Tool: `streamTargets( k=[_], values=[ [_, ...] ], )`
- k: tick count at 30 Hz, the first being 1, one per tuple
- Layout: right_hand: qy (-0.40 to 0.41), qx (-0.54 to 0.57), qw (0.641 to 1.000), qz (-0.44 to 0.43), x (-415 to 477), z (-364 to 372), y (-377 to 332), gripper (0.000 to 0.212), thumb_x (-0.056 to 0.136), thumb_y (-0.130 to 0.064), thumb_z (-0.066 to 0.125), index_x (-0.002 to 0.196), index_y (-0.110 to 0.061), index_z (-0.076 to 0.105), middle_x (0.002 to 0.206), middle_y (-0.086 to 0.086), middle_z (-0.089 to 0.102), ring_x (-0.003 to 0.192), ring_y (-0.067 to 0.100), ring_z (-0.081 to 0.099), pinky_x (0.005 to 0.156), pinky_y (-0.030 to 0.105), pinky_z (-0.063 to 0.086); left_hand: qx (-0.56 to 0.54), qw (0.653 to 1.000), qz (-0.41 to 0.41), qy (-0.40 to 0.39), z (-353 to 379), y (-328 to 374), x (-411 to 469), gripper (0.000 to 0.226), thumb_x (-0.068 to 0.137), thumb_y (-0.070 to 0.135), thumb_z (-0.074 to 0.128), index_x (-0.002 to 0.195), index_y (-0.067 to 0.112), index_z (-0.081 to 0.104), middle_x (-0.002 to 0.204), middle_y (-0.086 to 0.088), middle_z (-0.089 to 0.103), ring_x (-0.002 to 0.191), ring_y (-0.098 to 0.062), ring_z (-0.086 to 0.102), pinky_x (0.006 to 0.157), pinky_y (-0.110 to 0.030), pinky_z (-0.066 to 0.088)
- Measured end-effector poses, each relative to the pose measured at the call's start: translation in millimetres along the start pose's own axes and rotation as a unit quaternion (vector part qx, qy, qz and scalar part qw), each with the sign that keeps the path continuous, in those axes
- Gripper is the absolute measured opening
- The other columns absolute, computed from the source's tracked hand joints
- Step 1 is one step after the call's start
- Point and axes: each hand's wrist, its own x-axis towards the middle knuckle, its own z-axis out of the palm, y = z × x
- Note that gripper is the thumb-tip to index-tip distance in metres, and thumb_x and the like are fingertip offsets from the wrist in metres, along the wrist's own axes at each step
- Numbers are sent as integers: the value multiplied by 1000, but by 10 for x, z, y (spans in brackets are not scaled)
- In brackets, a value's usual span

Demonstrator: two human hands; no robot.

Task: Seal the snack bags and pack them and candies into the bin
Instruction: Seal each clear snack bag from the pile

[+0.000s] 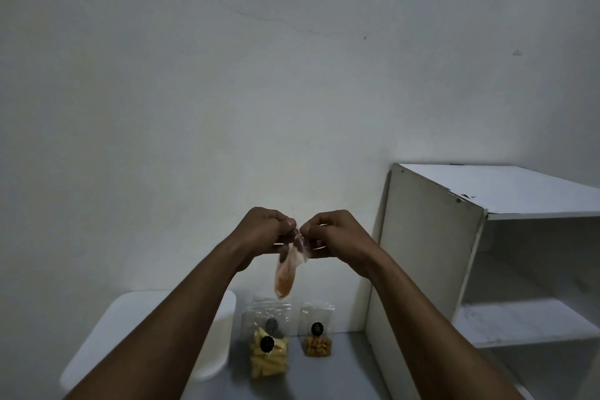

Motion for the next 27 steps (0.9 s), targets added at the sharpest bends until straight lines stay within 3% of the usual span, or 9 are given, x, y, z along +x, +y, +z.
streamTargets(
  k=[4, 8, 11, 16, 18, 20, 23, 25, 27],
  values=[
    [2, 2, 1000, -3, 15, 9, 24, 19, 97, -11, 55, 96, 3, 69, 92, 18, 74, 78, 21, 74, 71, 35, 62, -29, 999, -8, 20, -1, 20, -33, 14, 91, 8, 61, 91, 0, 72, 97, -15, 76, 89, -24, 74, 65, -29, 58],
    [7, -25, 999, -45, -28, 32, 151, 30, 90, -39, 68, 104, -13, 69, 99, 3, 76, 92, 13, 73, 83, 39, 60, -98, 992, -9, 78, 12, 43, 25, 17, 90, 9, 60, 95, -4, 70, 93, -16, 75, 83, -23, 75, 77, -38, 62],
    [49, -123, 988, -80, -3, 114, 372, 16, 83, -30, 75, 97, -27, 68, 92, -5, 75, 87, 10, 71, 82, 42, 59, -104, 991, -9, 83, 62, -9, 68, 17, 90, 14, 63, 95, -1, 70, 94, -13, 76, 85, -22, 74, 80, -41, 61],
    [149, -34, 988, -35, 10, 55, 624, 12, 91, -7, 65, 93, -17, 71, 87, 2, 76, 85, 15, 72, 79, 45, 61, 20, 991, 27, 131, 131, -469, 159, 23, 86, 32, 72, 105, 21, 67, 104, 0, 70, 97, -18, 67, 87, -43, 57],
    [148, 0, 989, -14, -5, -20, 745, 11, 90, -3, 66, 96, -11, 70, 88, 6, 76, 84, 17, 72, 79, 43, 59, 43, 996, -5, 78, 185, -735, 188, 36, 86, 32, 72, 120, 26, 60, 113, -2, 66, 105, -20, 63, 91, -43, 54],
    [142, 15, 990, 4, -2, -80, 903, 11, 90, -1, 64, 99, -5, 70, 92, 11, 76, 84, 19, 71, 79, 42, 58, 13, 998, -66, -12, 308, -961, 193, 28, 91, 27, 67, 119, 27, 64, 111, -4, 69, 102, -22, 66, 85, -42, 57],
    [157, 11, 987, 22, 56, -146, 1243, 13, 90, -9, 67, 103, -9, 70, 94, 10, 75, 89, 21, 71, 81, 45, 58, -26, 996, -86, -31, 549, -1215, 252, 14, 96, 16, 60, 101, 20, 72, 94, -5, 71, 77, -18, 67, 60, -31, 56],
    [169, -20, 985, 38, 84, -171, 1507, 20, 88, -24, 71, 108, -19, 68, 95, 2, 74, 91, 15, 71, 81, 40, 58, -31, 996, -84, 5, 683, -1377, 336, 13, 96, 15, 60, 94, 16, 73, 87, -6, 67, 70, -18, 60, 55, -29, 54],
    [156, -53, 983, 79, 85, -191, 1829, 27, 88, -30, 72, 113, -25, 64, 95, -2, 70, 90, 13, 69, 75, 31, 56, -39, 995, -92, 22, 824, -1577, 454, 14, 96, 15, 60, 91, 15, 72, 87, -7, 68, 74, -21, 60, 61, -33, 57]
  ],
)
